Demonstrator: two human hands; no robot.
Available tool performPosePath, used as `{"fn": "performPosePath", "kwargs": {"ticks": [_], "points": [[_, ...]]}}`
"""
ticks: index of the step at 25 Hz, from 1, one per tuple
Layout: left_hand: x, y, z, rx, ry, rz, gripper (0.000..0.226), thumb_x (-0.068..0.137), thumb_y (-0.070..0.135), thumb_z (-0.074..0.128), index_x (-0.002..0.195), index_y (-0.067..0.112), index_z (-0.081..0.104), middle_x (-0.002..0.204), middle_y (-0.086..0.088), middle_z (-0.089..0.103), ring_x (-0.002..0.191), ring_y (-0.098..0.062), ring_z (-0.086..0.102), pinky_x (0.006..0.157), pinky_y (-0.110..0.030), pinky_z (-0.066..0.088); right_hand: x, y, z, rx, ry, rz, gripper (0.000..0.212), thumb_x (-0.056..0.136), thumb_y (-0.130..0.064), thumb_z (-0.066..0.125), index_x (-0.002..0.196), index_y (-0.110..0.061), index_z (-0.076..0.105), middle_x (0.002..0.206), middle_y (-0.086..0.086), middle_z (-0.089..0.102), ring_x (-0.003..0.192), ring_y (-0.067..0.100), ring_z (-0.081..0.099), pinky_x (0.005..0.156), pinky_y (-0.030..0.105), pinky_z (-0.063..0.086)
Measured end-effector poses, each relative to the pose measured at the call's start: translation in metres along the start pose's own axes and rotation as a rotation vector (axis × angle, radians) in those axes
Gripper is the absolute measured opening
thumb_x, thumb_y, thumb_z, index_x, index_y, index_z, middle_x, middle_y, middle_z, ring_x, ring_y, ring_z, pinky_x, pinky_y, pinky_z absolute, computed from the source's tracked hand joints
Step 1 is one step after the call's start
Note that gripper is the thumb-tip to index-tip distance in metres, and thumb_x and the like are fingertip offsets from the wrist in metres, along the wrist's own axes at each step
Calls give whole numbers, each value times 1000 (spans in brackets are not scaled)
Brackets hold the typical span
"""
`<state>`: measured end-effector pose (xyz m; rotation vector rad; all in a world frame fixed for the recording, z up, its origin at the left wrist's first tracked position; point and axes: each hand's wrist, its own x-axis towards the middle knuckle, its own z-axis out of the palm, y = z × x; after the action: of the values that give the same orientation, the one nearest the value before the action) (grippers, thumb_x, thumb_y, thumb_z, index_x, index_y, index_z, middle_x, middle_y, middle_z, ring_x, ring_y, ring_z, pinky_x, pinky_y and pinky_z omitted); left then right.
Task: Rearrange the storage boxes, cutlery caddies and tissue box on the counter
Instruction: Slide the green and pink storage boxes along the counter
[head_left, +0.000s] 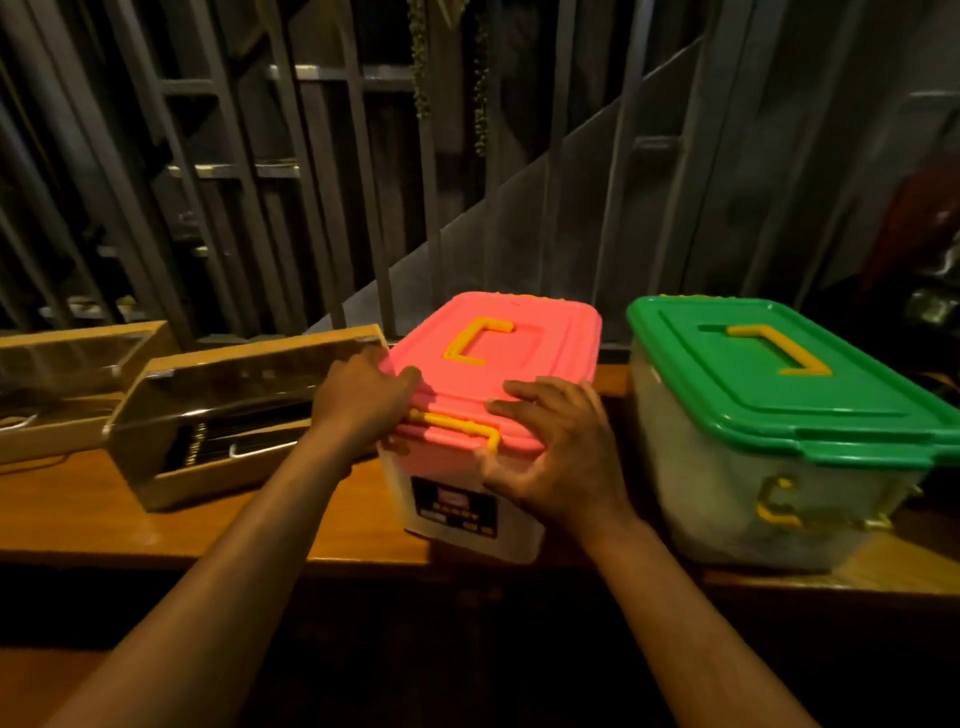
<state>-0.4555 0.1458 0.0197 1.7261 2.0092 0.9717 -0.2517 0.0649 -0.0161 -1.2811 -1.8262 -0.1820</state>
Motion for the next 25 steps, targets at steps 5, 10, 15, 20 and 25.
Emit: {"fn": "performPosePath", "kwargs": {"ticks": [5,10,15,20,25], "points": [[-30,11,17,-238,-18,10,65,81,47,63,139,20,48,137,-12,54,122,-35,51,97,-42,45,-17,17,-27,-61,17,77,41,71,-43,61,109,-32,69,127,-5,63,123,23,52,106,52,34],[-58,44,42,-162,-49,104,73,87,48,58,148,16,34,143,-15,50,128,-37,47,100,-44,43,-23,48,-41,-112,154,177,41,74,-32,48,108,-24,69,123,3,66,128,31,51,114,44,28],[-57,58,47,-144,-112,126,61,91,46,55,143,18,43,145,-12,49,127,-34,48,98,-41,43,-26,46,-46,-397,171,178,39,76,-34,49,109,-22,66,117,1,68,126,29,52,117,59,9],[-47,53,54,-98,-118,119,66,90,52,52,147,24,37,151,-10,43,134,-35,42,105,-46,40,-29,52,-45,-394,174,190,38,78,-36,48,109,-22,64,119,0,67,126,29,52,116,60,9],[-59,44,44,-194,-88,177,59,94,56,43,146,28,39,150,-5,46,133,-30,45,104,-45,41,-23,41,-42,-290,201,242,42,78,-39,44,110,-24,66,122,-1,67,129,28,50,115,62,12]]}}
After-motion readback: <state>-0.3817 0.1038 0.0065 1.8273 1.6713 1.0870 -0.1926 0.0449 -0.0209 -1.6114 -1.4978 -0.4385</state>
